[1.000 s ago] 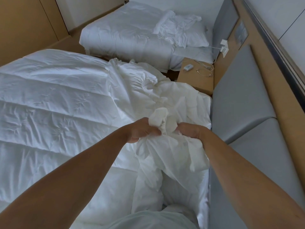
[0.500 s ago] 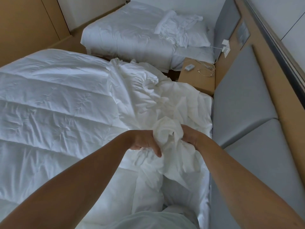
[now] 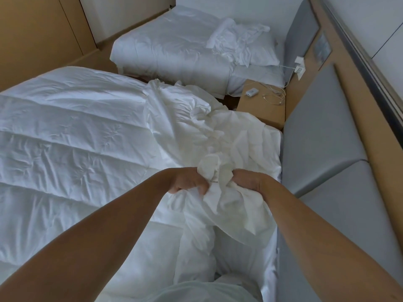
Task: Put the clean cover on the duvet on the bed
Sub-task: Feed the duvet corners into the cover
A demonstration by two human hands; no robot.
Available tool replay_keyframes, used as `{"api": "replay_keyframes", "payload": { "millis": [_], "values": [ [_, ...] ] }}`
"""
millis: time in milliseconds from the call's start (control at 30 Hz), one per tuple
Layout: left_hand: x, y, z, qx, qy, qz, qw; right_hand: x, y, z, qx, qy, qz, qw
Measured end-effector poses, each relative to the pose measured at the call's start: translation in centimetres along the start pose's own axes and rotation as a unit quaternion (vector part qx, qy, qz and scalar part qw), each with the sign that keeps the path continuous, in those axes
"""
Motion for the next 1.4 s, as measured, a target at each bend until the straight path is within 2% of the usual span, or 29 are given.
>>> {"api": "replay_keyframes", "payload": {
  "millis": [100,167,200,300,400,433,533,600,667,733,800,867,933,1033,1067,1167,1233,1400],
  "values": [
    [0.1,0.0,0.2,-0.023,0.052,-0.039,0.998,-0.3,0.8,-1.3,0.105,-0.132,-0.006,0.986],
    [0.3,-0.3,0.2,-0.042,0.089,-0.064,0.993,-0.4,0.9,-2.2,0.189,-0.133,0.019,0.973],
    [0.3,-0.3,0.2,-0.051,0.100,-0.078,0.991,-0.3,1.0,-2.5,0.198,-0.112,0.029,0.973],
    [0.0,-0.3,0.5,-0.083,0.089,-0.107,0.987,-0.2,0.5,-2.2,0.106,-0.120,0.031,0.987],
    [-0.2,-0.7,0.9,-0.118,0.059,-0.097,0.987,-0.4,0.1,-1.4,0.006,-0.212,0.049,0.976],
    [-0.2,-0.7,0.9,-0.115,0.070,-0.094,0.986,-0.4,0.0,-1.1,-0.027,-0.209,0.049,0.976],
    [-0.5,-0.7,0.0,-0.033,0.096,-0.093,0.991,-0.2,-0.6,-0.7,-0.112,-0.151,0.046,0.981],
    [-0.3,-0.5,-0.7,0.023,0.060,-0.068,0.996,0.0,-0.7,-0.6,-0.148,-0.115,0.055,0.981],
    [0.1,-0.6,-0.7,0.031,0.004,-0.034,0.999,0.3,-0.7,-0.5,-0.166,-0.074,0.071,0.981],
    [0.3,-0.5,-0.6,0.031,-0.045,-0.012,0.998,0.1,-0.8,-0.8,-0.160,-0.043,0.069,0.984],
    [0.4,-0.2,-0.3,0.021,-0.050,-0.028,0.998,-0.1,-0.8,-0.6,-0.149,-0.018,0.053,0.987],
    [0.3,0.2,0.1,-0.003,0.000,-0.064,0.998,-0.3,-0.7,-0.6,-0.081,0.014,0.031,0.996],
    [0.4,0.4,0.6,-0.040,0.042,-0.091,0.994,0.2,0.2,-0.8,-0.002,0.041,0.046,0.998],
    [0.2,0.1,0.6,-0.074,0.050,-0.124,0.988,0.7,1.2,-1.7,0.110,-0.013,0.048,0.993],
    [0.1,0.1,0.6,-0.086,0.059,-0.136,0.985,0.6,1.2,-1.9,0.121,-0.014,0.060,0.991],
    [-0.3,-0.1,1.0,-0.115,0.114,-0.158,0.974,0.7,1.0,-1.5,0.093,-0.114,0.059,0.987],
    [-0.3,0.0,1.1,-0.089,0.130,-0.153,0.976,0.8,0.6,-0.9,0.068,-0.165,0.074,0.981],
    [2.0,-0.1,1.5,-0.025,0.118,-0.035,0.992,1.2,-0.4,-0.7,-0.008,-0.125,0.088,0.988]
  ]
}}
Point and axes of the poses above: each hand's wrist, its own y-axis away from the middle knuckle, its own z-axis out of the back of the hand, x = y × z, the point moved 4 cm from there along -y, towards the middle knuckle, and after that the axes turned 11 degrees about y, right-handed, at the moved point
